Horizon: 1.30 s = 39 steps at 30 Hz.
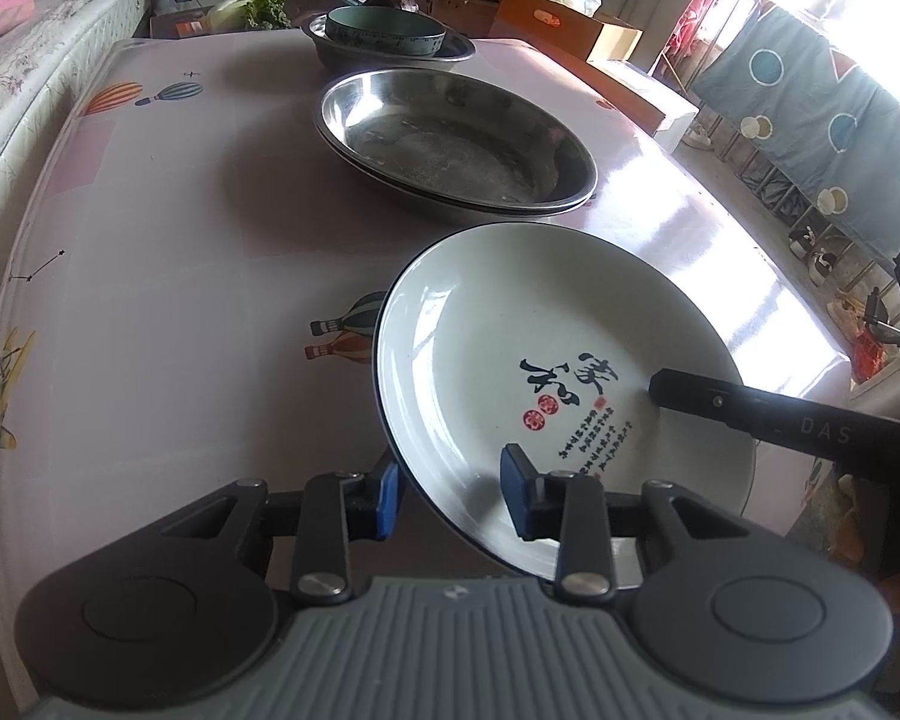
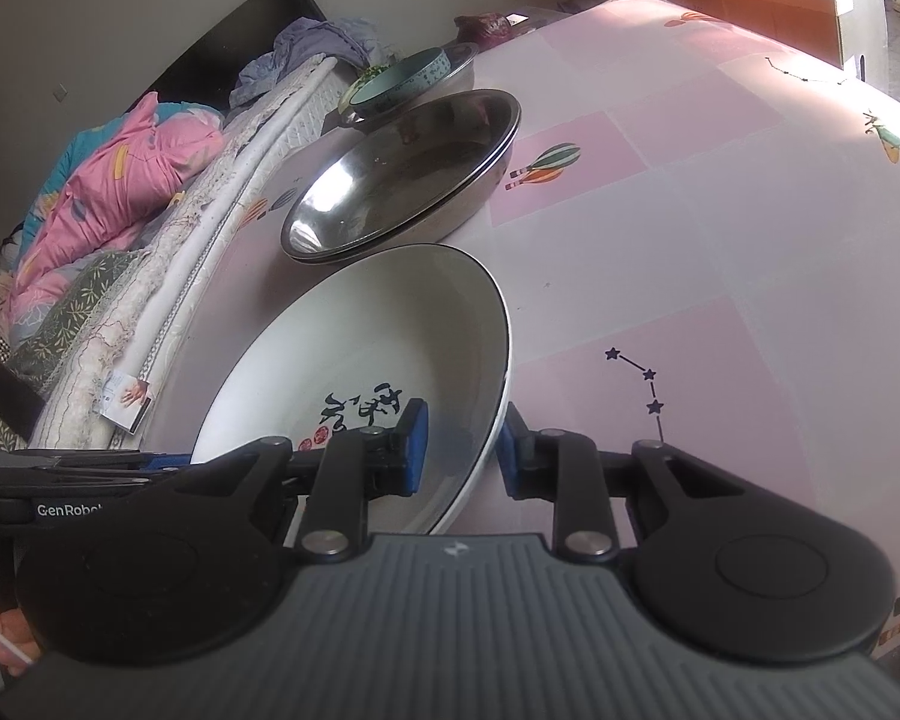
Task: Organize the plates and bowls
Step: 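Carry the white plate with the right gripper toward the stacked steel plates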
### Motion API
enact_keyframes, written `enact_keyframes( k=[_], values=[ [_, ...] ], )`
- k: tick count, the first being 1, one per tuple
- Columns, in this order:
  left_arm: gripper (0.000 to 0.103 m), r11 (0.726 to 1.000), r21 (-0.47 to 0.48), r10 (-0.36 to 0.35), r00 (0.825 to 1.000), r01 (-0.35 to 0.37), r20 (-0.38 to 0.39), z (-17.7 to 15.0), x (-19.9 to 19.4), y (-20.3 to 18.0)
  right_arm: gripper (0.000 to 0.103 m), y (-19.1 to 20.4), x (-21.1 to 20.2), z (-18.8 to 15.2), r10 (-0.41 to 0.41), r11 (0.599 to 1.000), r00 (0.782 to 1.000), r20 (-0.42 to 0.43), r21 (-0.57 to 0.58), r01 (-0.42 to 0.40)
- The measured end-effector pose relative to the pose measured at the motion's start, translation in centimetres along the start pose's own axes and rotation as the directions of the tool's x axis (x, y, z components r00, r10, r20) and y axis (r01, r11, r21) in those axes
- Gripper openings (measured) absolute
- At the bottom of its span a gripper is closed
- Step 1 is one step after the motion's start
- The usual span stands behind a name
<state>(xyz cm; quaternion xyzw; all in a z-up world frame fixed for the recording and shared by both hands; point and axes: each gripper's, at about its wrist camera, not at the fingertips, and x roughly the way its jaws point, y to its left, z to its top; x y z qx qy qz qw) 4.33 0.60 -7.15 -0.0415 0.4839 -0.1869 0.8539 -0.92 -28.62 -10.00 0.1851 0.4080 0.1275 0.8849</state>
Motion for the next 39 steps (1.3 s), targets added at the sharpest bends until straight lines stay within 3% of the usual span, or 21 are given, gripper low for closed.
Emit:
enact_keyframes(
  k=[15, 22, 39],
  values=[
    [0.031, 1.0, 0.023, 0.017, 1.0, -0.017, 0.013, 0.7, 0.5, 0.4, 0.02, 0.6, 0.5, 0.2, -0.069, 0.993, 0.997, 0.032, -0.097, 0.072],
    [0.041, 0.999, 0.035, 0.037, 0.999, -0.037, 0.02, 0.7, 0.6, -0.4, 0.024, 1.5, 0.8, -0.1, -0.096, 0.983, 0.994, 0.047, -0.155, 0.102],
    [0.041, 0.999, 0.005, 0.038, 0.999, -0.038, 0.019, 0.7, 0.2, -0.4, 0.026, 2.6, 0.1, 0.0, -0.132, 0.973, 0.99, 0.058, -0.184, 0.141]
  ],
)
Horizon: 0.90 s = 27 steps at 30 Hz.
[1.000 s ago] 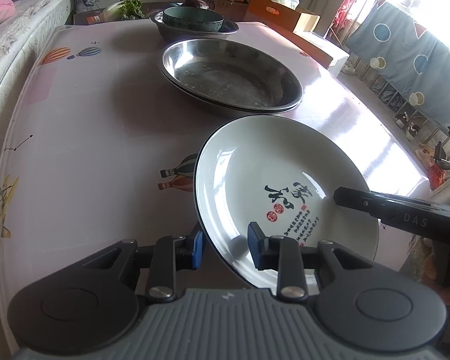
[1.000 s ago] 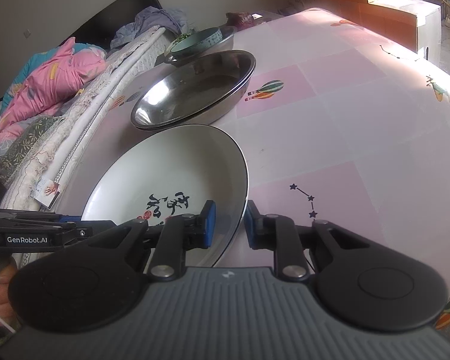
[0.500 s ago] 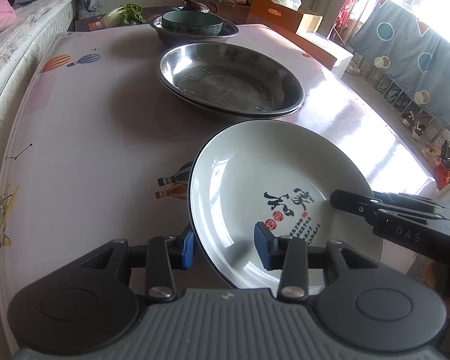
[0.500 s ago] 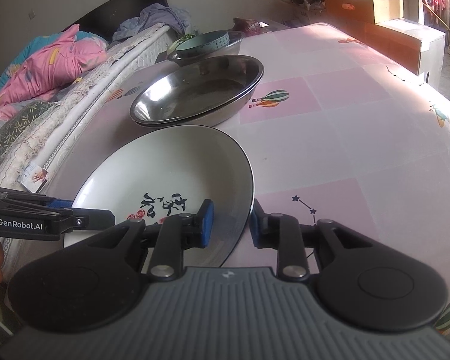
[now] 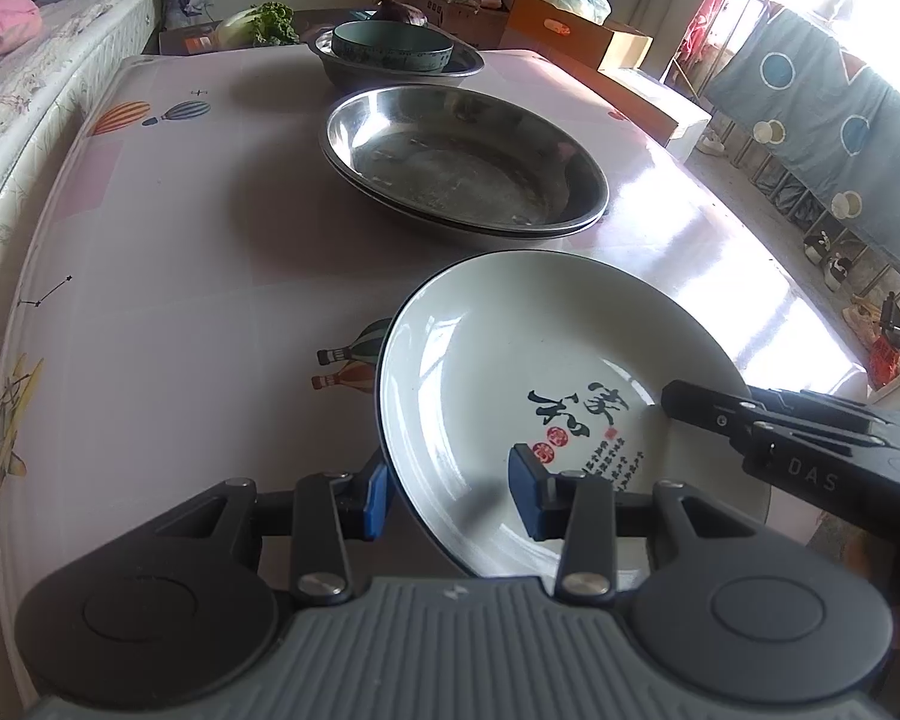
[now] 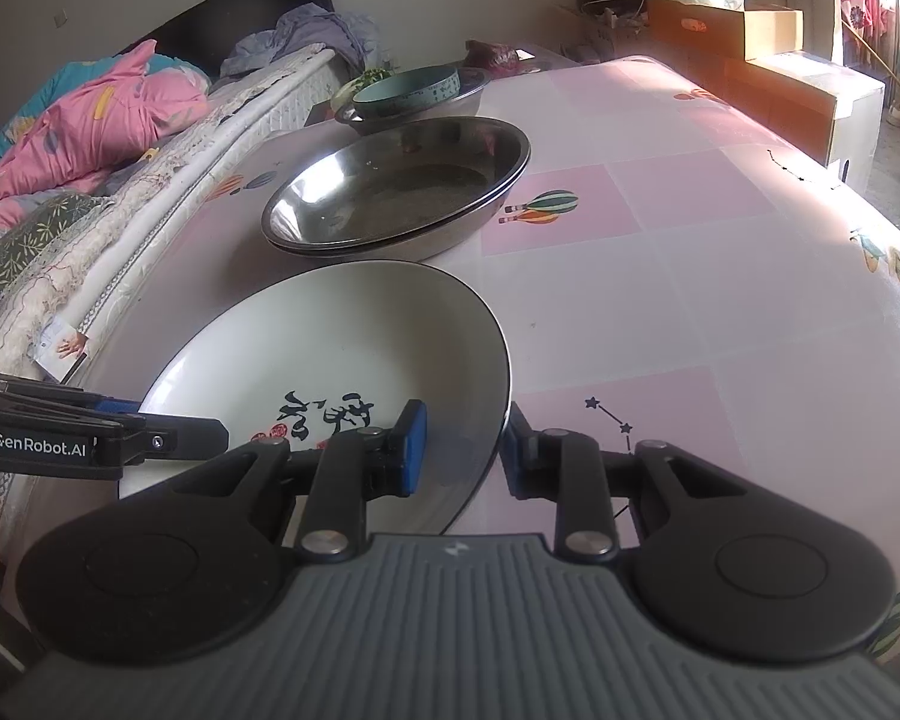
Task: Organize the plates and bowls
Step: 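Carry the white plate with the right gripper toward the stacked steel plates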
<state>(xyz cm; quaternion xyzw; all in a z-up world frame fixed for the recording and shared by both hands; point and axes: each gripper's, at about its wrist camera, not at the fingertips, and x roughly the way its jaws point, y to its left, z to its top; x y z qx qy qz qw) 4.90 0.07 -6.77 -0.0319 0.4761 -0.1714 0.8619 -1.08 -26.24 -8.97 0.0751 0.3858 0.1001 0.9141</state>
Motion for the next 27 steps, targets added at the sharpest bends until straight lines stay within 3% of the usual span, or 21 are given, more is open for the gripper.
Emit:
enact_keyframes(
  k=[27],
  values=[
    [0.041, 1.0, -0.012, -0.003, 0.999, 0.004, 0.034, -0.2, -2.1, -0.5, 0.026, 0.0, -2.3, 0.2, 0.035, 0.999, 0.999, 0.041, 0.026, -0.036]
  ],
)
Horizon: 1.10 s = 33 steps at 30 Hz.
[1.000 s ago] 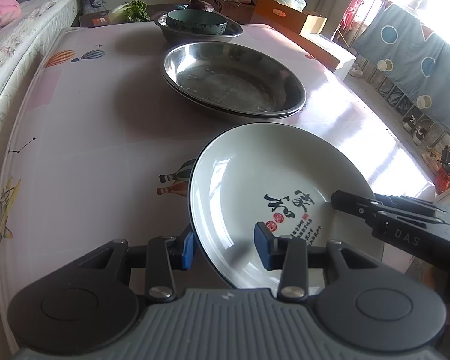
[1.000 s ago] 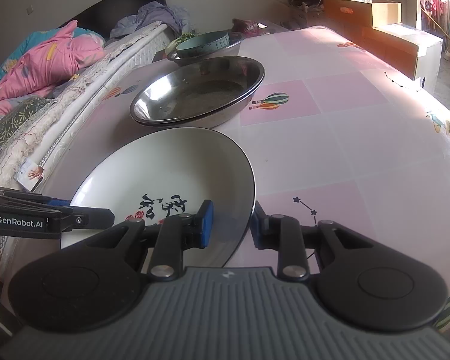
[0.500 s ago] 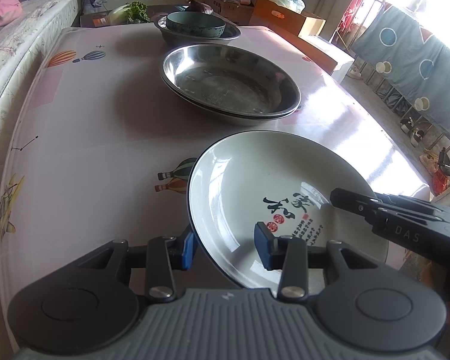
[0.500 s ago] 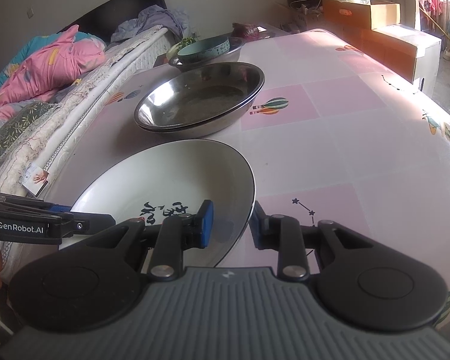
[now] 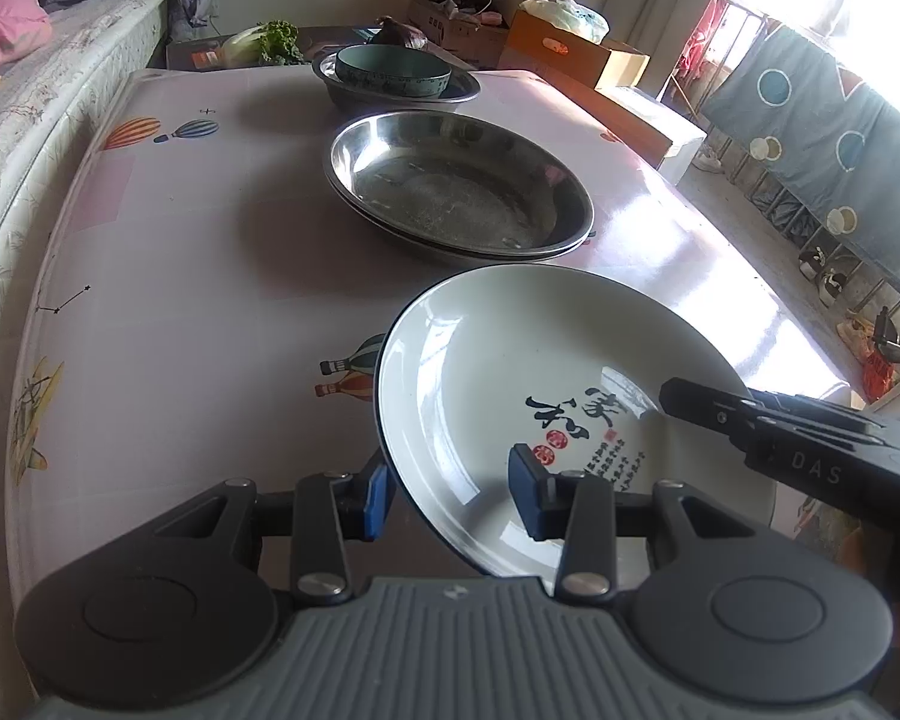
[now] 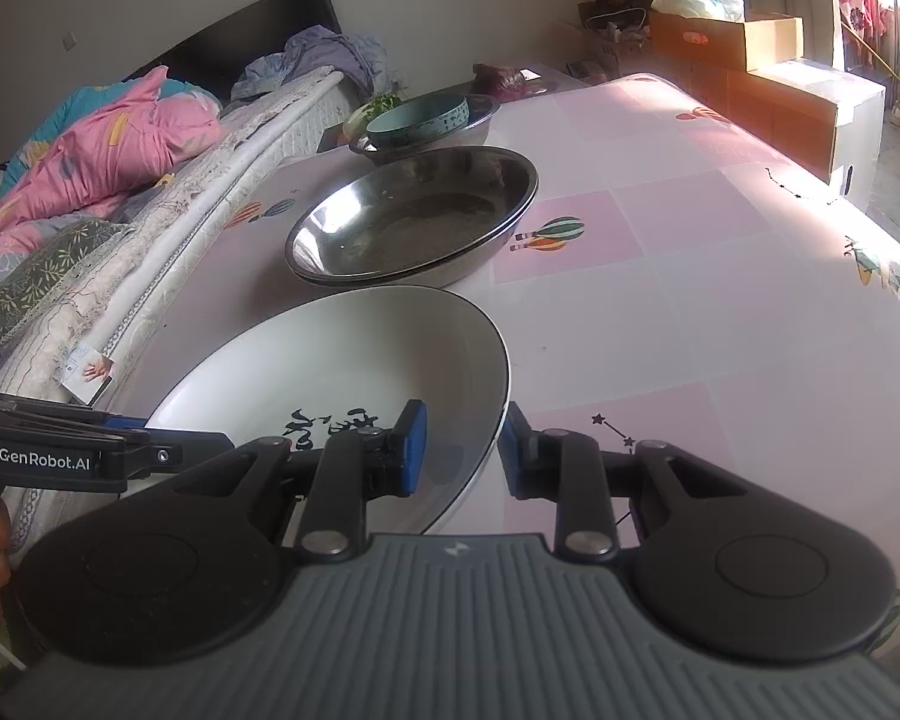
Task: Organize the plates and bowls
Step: 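Carry the white plate with the right gripper toward the stacked steel plates, then lower the white plate onto the stacked steel plates with the right gripper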
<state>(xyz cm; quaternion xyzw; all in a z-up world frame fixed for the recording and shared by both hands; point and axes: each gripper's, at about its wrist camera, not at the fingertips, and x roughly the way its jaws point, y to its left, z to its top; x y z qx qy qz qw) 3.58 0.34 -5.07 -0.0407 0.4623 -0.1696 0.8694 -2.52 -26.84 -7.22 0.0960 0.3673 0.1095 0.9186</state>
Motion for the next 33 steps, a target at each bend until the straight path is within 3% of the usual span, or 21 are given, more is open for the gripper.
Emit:
enact_keyframes(
  k=[14, 33],
  values=[
    [0.041, 1.0, -0.004, -0.006, 0.999, 0.007, 0.032, 1.0, -1.2, -0.1, 0.026, 0.3, -1.0, 1.2, 0.011, 1.0, 0.999, 0.03, 0.007, -0.012],
    [0.041, 0.999, -0.035, -0.009, 0.999, 0.011, 0.044, 7.0, 0.9, 1.5, 0.026, 0.0, 3.1, 8.0, 0.014, 1.0, 1.0, 0.027, 0.012, -0.014]
  ],
)
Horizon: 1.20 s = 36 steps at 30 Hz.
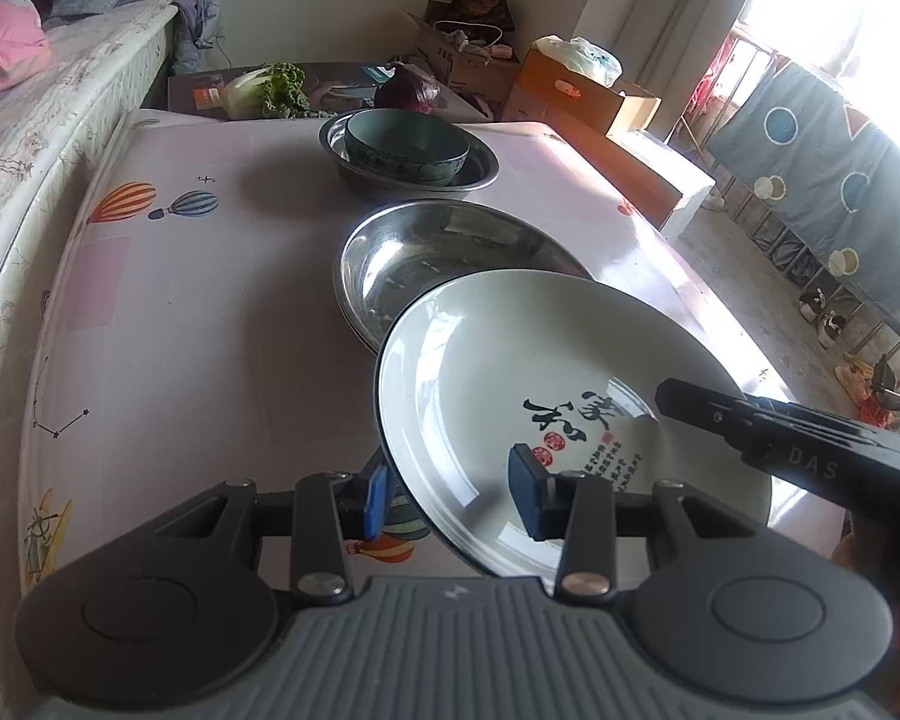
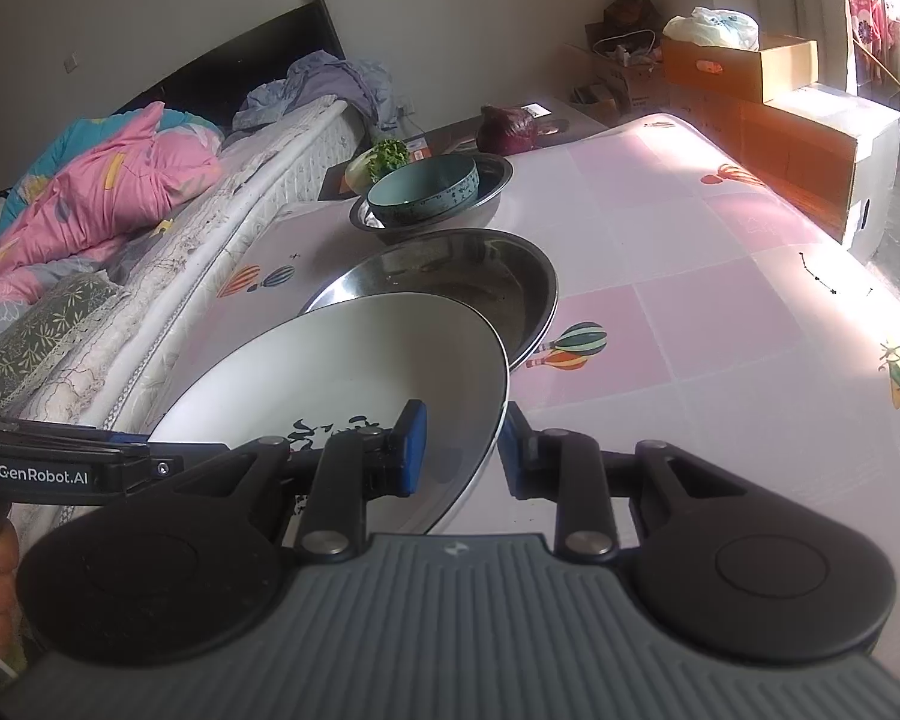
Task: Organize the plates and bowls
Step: 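Lower the white plate onto the stacked steel plates with the right gripper, then open the right gripper to release the white plate rim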
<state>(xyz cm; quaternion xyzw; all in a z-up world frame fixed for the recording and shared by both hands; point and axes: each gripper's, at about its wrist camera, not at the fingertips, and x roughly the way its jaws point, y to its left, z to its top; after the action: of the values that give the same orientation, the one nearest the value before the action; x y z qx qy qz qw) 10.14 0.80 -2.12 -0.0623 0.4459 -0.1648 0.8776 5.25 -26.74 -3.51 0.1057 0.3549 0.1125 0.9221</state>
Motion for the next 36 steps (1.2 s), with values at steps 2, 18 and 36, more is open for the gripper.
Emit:
enact_keyframes(
  k=[2, 18, 36],
  values=[
    [0.041, 1.0, -0.004, 0.003, 1.0, -0.003, -0.006, 0.7, 0.6, 0.1, 0.026, -0.2, 0.8, 0.7, 0.0, 1.0, 1.0, -0.004, 0.004, 0.0],
    [0.041, 0.999, -0.006, 0.034, 0.997, -0.034, -0.07, 4.3, 5.5, 0.2, 0.026, -3.2, 7.1, 4.2, 0.0, 0.998, 0.997, -0.083, 0.066, 0.006],
    [0.041, 0.999, -0.018, 0.047, 0.997, -0.048, -0.064, 5.3, 6.2, 0.7, 0.026, -4.3, 8.9, 5.3, 0.017, 0.995, 0.997, -0.077, 0.096, -0.01]
  ],
)
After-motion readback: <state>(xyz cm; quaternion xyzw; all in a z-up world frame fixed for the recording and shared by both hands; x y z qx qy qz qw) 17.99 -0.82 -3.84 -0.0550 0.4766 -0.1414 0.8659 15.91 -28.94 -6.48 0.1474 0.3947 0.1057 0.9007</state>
